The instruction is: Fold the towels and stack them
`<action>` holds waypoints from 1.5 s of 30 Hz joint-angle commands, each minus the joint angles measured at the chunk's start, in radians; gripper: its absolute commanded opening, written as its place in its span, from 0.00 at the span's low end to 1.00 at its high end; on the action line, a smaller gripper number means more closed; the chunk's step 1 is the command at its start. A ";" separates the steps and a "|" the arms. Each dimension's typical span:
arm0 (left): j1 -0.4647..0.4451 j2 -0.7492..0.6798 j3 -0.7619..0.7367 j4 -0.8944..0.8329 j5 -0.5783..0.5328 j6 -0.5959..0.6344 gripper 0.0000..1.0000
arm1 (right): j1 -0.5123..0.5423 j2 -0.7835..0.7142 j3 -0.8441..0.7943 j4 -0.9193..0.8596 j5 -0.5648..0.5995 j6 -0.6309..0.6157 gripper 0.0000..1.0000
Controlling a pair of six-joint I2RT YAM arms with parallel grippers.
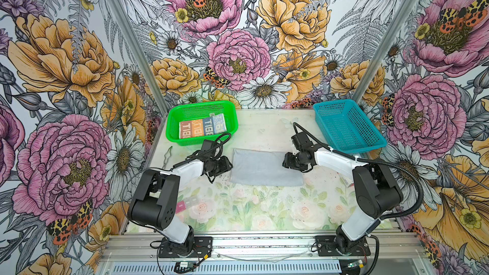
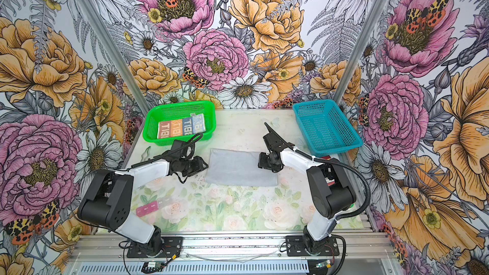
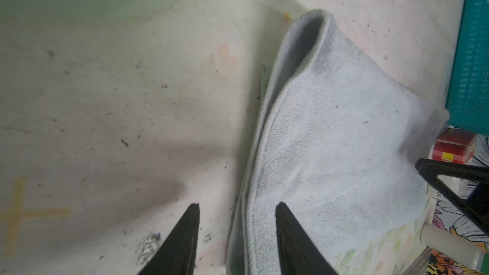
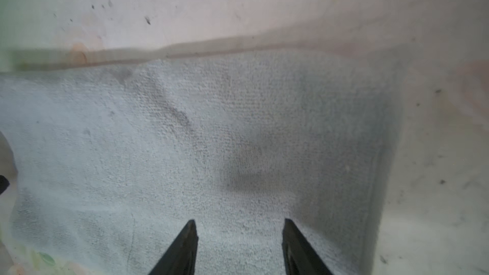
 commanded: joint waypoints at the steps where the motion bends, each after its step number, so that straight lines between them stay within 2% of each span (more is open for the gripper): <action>1: 0.003 0.036 0.028 0.066 0.044 0.014 0.50 | 0.002 -0.008 -0.031 -0.005 0.041 0.016 0.55; 6: 0.006 0.094 0.031 0.099 0.095 0.006 0.57 | 0.000 0.017 -0.037 0.005 0.026 0.001 0.58; 13: 0.007 0.195 -0.008 0.229 0.213 -0.036 0.59 | 0.000 0.037 -0.020 0.018 0.002 -0.005 0.59; 17: -0.013 0.254 -0.001 0.294 0.215 -0.058 0.59 | 0.005 0.050 -0.011 0.020 -0.006 -0.004 0.58; 20: -0.038 0.296 0.038 0.303 0.196 -0.064 0.55 | 0.006 0.052 -0.015 0.021 -0.003 -0.004 0.59; 24: -0.074 0.324 0.117 0.308 0.165 -0.068 0.36 | 0.006 0.045 -0.022 0.021 -0.012 -0.002 0.58; 26: -0.084 0.340 0.181 0.294 0.162 -0.064 0.22 | 0.006 0.033 -0.025 0.019 -0.012 -0.003 0.58; 27: -0.089 0.347 0.217 0.276 0.156 -0.061 0.09 | 0.007 0.025 -0.023 0.018 -0.017 -0.005 0.58; 28: -0.094 0.349 0.259 0.252 0.145 -0.051 0.00 | 0.006 0.013 -0.024 0.018 -0.020 -0.003 0.58; 34: -0.108 0.347 0.510 0.003 0.008 0.070 0.00 | -0.003 -0.098 -0.039 0.017 -0.043 -0.004 0.58; 38: -0.128 0.397 0.741 -0.211 -0.102 0.181 0.00 | -0.012 -0.150 -0.048 0.002 -0.074 -0.019 0.59; 40: -0.130 0.446 0.850 -0.308 -0.149 0.216 0.00 | -0.011 -0.179 -0.047 -0.003 -0.077 -0.020 0.62; 43: -0.139 0.521 1.043 -0.441 -0.227 0.274 0.00 | -0.009 -0.233 -0.048 -0.014 -0.091 -0.019 0.74; 45: -0.143 0.578 1.187 -0.531 -0.292 0.312 0.00 | -0.007 -0.269 -0.051 -0.033 -0.087 -0.018 0.78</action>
